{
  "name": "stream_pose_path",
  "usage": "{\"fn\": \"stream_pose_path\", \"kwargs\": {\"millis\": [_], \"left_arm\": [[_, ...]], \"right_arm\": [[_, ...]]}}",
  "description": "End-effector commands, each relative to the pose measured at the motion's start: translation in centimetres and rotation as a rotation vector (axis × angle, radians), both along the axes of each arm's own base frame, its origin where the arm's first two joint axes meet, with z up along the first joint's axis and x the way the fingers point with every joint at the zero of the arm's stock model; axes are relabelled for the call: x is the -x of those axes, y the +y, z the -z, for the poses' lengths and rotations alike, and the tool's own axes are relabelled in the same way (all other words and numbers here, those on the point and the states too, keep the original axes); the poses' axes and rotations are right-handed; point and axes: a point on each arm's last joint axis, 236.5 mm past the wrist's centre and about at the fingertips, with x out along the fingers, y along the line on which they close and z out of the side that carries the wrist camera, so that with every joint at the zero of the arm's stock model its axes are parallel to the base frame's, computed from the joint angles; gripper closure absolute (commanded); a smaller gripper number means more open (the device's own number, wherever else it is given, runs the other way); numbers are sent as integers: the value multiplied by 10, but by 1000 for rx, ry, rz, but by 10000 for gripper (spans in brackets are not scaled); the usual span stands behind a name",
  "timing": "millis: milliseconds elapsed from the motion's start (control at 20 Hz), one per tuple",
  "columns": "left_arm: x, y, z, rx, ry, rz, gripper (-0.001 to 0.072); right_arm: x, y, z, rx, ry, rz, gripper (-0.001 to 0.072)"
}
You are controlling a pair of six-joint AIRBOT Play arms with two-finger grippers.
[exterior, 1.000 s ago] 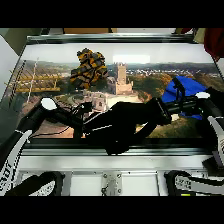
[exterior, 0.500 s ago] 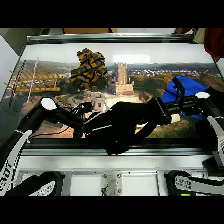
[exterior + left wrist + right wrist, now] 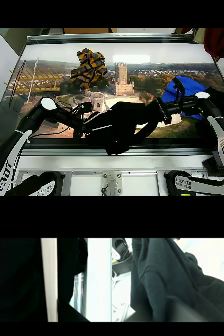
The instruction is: Fold the clothes and pants, and hang the long-sleeved shirts on hangers.
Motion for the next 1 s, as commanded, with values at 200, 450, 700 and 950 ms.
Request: {"fn": "stream_pose_path", "kwargs": {"millis": [200, 450, 700, 950], "left_arm": [[-1, 0, 0, 1, -5, 0, 688], [-1, 0, 0, 0, -5, 1, 687], [-2, 0, 0, -5, 5, -18, 229], [-3, 0, 0, -16, 46, -74, 232]], "right_arm": [[0, 0, 0, 0, 10, 0, 686], [0, 0, 0, 2, 28, 4, 691], [0, 0, 0, 2, 27, 4, 692], [0, 0, 0, 3, 35, 6, 694]]}}
